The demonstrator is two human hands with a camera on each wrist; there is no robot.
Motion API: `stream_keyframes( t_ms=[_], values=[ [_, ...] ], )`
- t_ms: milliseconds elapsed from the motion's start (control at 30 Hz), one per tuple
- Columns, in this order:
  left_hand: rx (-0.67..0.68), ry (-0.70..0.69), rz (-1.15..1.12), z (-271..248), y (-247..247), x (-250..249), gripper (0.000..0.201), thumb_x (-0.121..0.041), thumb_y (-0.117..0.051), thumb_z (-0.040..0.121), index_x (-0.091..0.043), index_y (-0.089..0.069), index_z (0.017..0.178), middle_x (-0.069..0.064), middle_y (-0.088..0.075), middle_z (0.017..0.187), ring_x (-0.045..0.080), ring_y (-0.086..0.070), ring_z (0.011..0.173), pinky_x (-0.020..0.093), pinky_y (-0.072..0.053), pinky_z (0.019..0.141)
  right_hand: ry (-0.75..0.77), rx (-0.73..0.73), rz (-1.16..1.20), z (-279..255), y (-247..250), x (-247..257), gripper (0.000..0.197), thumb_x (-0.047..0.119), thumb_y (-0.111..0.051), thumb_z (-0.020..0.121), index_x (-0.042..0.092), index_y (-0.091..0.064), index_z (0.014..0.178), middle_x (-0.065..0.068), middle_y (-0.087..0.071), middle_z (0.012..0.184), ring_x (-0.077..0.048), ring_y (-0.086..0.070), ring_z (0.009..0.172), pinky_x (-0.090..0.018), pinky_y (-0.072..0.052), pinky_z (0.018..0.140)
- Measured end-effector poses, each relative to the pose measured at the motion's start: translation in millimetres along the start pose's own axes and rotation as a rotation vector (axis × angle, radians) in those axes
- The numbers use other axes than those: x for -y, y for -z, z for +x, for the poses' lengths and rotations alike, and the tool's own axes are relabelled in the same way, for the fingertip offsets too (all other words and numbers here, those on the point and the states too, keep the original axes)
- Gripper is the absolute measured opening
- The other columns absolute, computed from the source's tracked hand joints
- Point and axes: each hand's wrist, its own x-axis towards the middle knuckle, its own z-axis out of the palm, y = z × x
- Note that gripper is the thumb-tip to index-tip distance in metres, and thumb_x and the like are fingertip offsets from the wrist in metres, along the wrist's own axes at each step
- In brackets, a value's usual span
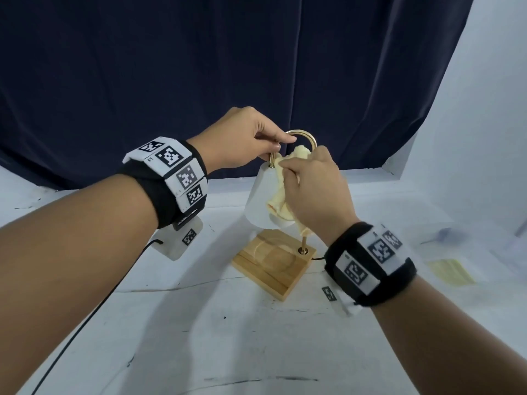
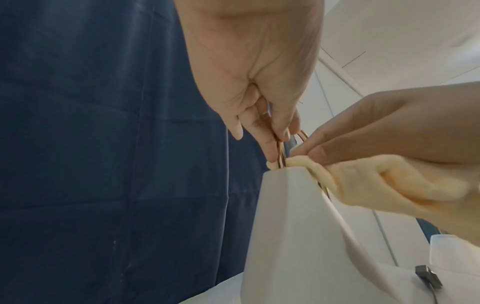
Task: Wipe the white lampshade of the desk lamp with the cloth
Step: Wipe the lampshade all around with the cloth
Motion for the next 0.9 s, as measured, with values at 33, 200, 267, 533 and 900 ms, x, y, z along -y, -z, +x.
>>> stream_keyframes(
  t_ms=[33, 200, 267, 533, 900],
  values=[
    [-0.004, 0.000, -0.009, 0.2, -0.3, 0.7, 0.028, -0.016, -0.073, 0.100, -0.036, -0.080, 0.118, -0.011, -0.082, 0.099, 0.000, -0.079, 0.085, 0.019, -0.057, 0.098, 0.017, -0.017, 0.010, -8.2, -2.0, 1.1, 0.032, 0.028, -0.046, 0.106, 0.025, -0.074, 0.120, 0.000, -0.041, 0.103, -0.024, -0.056, 0.075, -0.038, -0.052, 0.070],
    [-0.014, -0.012, -0.012, -0.3, -0.8, 2.4, 0.028, -0.017, -0.073, 0.100, -0.035, -0.080, 0.120, -0.014, -0.080, 0.098, -0.005, -0.075, 0.082, 0.007, -0.055, 0.087, 0.121, 0.040, -0.124, -20.5, -23.6, 17.8, 0.034, 0.026, -0.046, 0.106, 0.028, -0.063, 0.135, -0.002, -0.037, 0.107, -0.027, -0.053, 0.068, -0.038, -0.052, 0.062],
    [-0.013, -0.013, -0.003, -1.0, 0.4, 2.8, 0.028, -0.017, -0.073, 0.100, -0.035, -0.079, 0.120, -0.017, -0.080, 0.103, -0.014, -0.070, 0.090, -0.001, -0.048, 0.084, 0.131, 0.032, -0.179, -13.6, -27.8, 23.5, 0.036, 0.023, -0.047, 0.105, 0.027, -0.060, 0.139, -0.004, -0.040, 0.111, -0.029, -0.055, 0.065, -0.037, -0.047, 0.059],
    [0.002, -0.015, -0.019, -2.2, 2.1, 2.4, 0.028, -0.016, -0.072, 0.100, -0.035, -0.080, 0.120, -0.011, -0.082, 0.101, 0.000, -0.078, 0.085, 0.008, -0.053, 0.093, 0.000, -0.241, 0.232, -50.2, -47.2, -22.8, 0.026, 0.030, -0.062, 0.102, 0.032, -0.074, 0.124, 0.007, -0.050, 0.102, -0.006, -0.054, 0.074, -0.024, -0.046, 0.067],
    [-0.042, 0.001, -0.002, -7.6, -6.3, -0.3, 0.029, -0.018, -0.072, 0.101, -0.038, -0.078, 0.121, -0.014, -0.080, 0.105, -0.002, -0.078, 0.084, 0.010, -0.054, 0.092, -0.307, -0.188, 0.549, -36.5, -60.3, -39.1, 0.029, 0.035, -0.059, 0.103, 0.031, -0.071, 0.129, 0.001, -0.058, 0.105, -0.008, -0.056, 0.091, -0.008, -0.039, 0.076]
  ],
)
